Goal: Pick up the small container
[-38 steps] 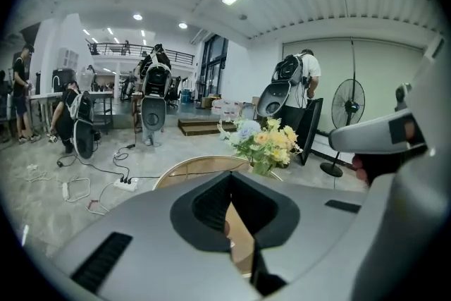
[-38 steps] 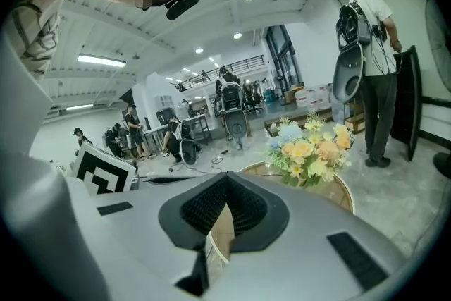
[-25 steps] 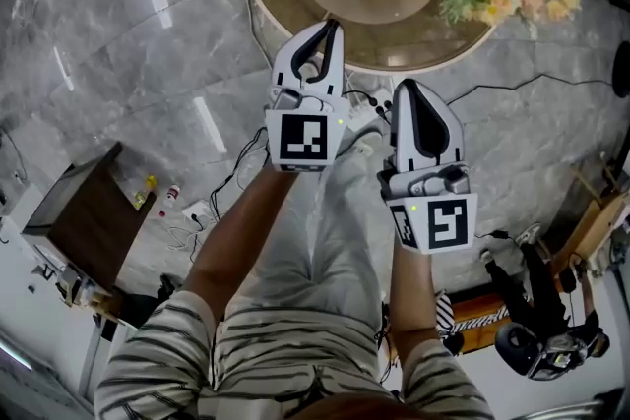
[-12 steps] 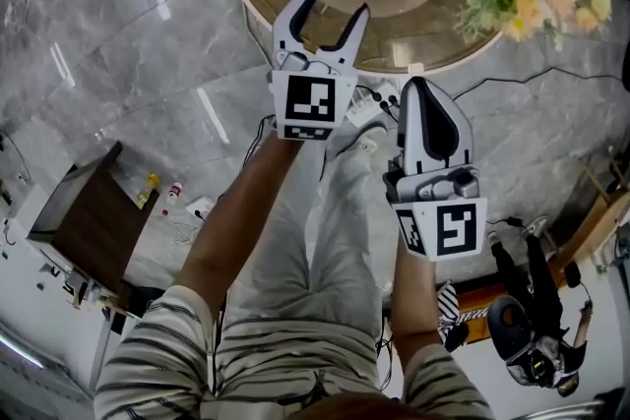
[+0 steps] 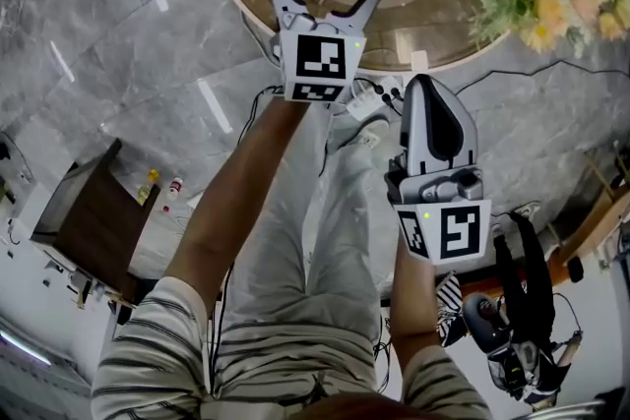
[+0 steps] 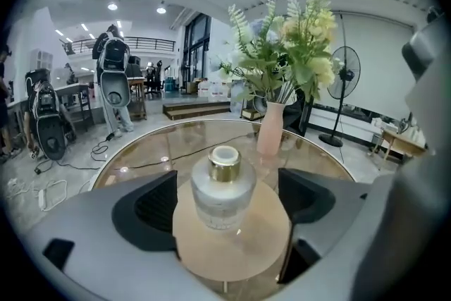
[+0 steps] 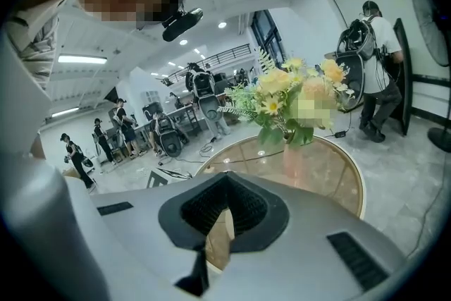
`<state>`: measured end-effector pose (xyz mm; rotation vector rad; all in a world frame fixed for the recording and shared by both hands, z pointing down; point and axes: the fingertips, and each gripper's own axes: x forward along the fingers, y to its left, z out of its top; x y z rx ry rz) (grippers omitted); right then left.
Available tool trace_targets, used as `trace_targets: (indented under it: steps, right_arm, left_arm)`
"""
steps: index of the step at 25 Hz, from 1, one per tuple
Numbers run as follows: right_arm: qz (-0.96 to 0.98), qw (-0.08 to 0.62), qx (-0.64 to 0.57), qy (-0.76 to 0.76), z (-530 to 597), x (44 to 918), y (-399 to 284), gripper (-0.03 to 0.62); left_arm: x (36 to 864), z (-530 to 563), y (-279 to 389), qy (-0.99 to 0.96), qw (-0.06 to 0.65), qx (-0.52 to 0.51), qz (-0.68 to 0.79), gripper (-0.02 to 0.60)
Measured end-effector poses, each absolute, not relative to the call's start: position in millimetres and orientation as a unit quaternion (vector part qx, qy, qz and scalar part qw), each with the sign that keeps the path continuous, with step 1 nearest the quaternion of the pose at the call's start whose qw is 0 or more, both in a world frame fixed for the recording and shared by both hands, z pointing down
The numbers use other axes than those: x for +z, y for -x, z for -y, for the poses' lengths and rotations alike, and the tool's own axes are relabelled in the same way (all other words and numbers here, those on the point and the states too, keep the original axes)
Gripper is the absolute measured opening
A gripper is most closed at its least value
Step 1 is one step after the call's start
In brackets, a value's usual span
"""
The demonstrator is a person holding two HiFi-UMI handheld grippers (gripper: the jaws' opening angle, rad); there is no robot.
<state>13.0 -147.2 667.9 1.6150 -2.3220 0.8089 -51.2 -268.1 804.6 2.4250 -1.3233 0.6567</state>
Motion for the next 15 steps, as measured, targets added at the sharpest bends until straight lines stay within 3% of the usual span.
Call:
trace_targets:
  steps: [15]
  right_arm:
    - [0.781, 0.109, 0.282, -0.546, 146, 685, -12, 0.009]
  left_arm:
    - [852, 298, 44, -0.828, 0.135, 0.276, 0.469, 0.439]
